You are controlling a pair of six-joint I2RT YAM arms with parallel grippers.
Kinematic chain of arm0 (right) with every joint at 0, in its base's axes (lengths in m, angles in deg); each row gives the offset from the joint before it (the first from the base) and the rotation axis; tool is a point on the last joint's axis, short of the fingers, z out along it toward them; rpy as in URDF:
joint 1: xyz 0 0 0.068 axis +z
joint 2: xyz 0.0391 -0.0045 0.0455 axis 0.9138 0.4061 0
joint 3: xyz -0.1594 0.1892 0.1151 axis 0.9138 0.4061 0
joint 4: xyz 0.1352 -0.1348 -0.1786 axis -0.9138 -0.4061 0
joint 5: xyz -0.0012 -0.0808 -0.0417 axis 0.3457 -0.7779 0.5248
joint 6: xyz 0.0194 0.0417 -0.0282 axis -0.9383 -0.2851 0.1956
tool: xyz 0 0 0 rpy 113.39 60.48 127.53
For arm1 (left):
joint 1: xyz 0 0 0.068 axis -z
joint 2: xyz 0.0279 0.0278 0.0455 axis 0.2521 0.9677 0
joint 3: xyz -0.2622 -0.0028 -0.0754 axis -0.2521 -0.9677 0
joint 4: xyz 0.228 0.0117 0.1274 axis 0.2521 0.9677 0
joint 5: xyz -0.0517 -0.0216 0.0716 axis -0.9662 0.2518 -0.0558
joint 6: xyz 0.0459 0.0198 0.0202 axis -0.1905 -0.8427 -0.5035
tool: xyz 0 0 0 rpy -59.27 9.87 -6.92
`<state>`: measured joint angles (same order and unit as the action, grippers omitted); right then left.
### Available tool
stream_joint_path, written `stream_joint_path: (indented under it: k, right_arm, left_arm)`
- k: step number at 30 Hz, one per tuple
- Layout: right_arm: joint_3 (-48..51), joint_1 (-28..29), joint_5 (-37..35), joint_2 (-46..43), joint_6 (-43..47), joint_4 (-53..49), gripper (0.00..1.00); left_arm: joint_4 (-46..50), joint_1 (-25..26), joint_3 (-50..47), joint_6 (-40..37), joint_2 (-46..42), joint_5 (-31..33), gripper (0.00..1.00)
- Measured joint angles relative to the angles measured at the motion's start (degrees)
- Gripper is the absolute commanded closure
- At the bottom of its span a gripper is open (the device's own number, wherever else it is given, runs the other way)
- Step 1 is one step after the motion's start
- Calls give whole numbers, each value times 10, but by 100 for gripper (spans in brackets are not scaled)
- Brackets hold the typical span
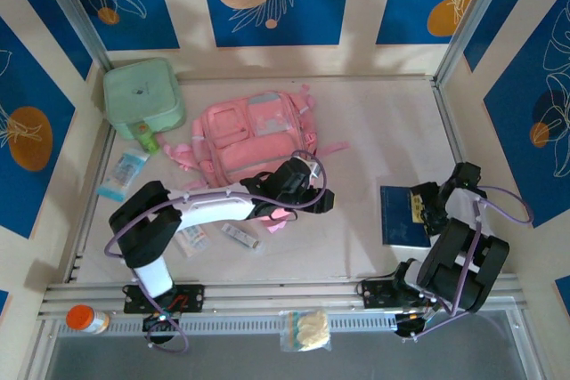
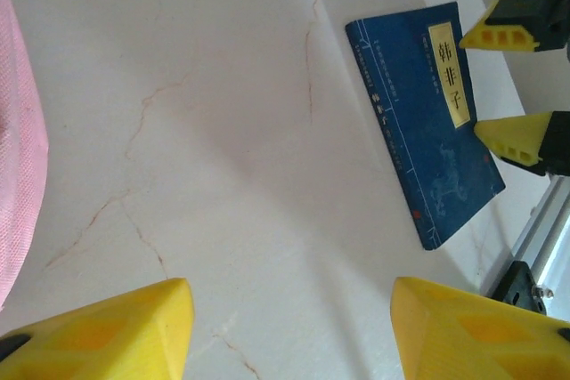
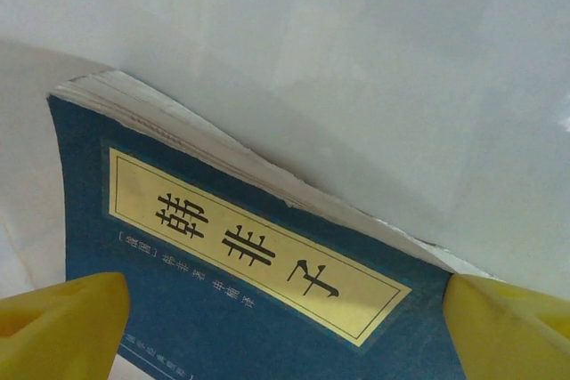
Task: Pack the student bag
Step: Move the book to the middle-right of the table.
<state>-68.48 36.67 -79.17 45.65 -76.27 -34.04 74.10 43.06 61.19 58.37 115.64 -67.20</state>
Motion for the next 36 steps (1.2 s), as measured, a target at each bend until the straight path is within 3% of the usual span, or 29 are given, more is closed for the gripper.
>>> stream_joint_path:
  k: [11,13,19,24,30,36]
  right_arm:
    - [28,237,68,-114,-119,-25,6]
    - [15,227,68,-120,-112,-42,5]
    - [-33,58,70,-70,-28,-53,5]
    - [-36,-14,73,7,26,-38,6]
    - [-23,-14,94,57,43,-5,7]
    - [5,75,87,26,15,22,7]
  left_arm:
    - [-15,0,14,19,34,0,42]
    - [-16,2,17,21,43,0,43]
    - [-18,15,33,29,61,1,43]
    - [-23,32,58,44,80,7,42]
    - [-26,41,89,60,108,10,40]
    - [-11,41,104,60,121,29,40]
